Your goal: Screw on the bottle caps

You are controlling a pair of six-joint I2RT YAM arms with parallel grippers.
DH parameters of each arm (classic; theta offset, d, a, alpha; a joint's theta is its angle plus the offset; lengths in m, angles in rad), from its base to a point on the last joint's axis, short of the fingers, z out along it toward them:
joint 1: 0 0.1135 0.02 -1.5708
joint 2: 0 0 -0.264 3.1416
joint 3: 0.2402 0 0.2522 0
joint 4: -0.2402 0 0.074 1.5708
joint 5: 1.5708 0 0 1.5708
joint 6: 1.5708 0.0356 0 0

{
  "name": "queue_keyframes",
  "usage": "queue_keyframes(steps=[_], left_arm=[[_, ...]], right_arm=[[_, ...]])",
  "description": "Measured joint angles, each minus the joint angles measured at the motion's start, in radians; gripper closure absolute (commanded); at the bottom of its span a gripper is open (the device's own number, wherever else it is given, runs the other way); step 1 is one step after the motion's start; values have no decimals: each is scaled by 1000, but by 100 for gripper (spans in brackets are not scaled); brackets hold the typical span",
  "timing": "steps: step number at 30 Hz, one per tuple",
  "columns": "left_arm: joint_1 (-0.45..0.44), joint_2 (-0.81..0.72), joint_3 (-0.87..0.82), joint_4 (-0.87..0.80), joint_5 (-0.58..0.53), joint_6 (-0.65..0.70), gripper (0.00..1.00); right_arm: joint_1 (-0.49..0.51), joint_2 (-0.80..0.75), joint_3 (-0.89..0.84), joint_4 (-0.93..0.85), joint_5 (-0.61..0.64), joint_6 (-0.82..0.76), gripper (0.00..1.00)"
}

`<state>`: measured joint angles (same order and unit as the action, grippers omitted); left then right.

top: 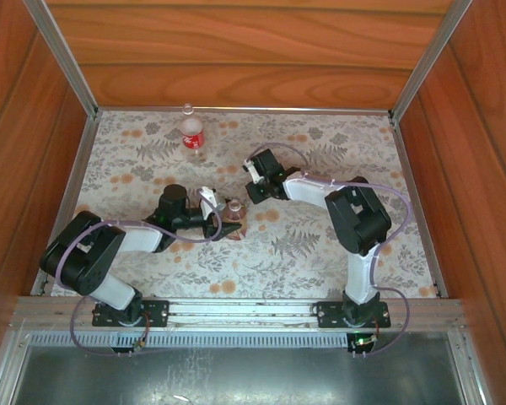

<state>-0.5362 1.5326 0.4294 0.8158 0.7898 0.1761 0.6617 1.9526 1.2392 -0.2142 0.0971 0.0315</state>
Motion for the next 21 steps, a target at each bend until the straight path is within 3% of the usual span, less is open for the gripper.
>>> queue_keyframes(steps=[5, 11, 21], left_arm=[[-4, 3, 3, 0, -2, 0, 32], [-19, 19, 15, 5, -3, 0, 39], [-37, 32, 26, 11, -13, 0, 40]], right_arm=[[-1, -35, -21, -19, 7, -4, 65], [-2, -64, -48, -26, 7, -14, 46], [-2, -10, -1, -19, 4, -19, 47]])
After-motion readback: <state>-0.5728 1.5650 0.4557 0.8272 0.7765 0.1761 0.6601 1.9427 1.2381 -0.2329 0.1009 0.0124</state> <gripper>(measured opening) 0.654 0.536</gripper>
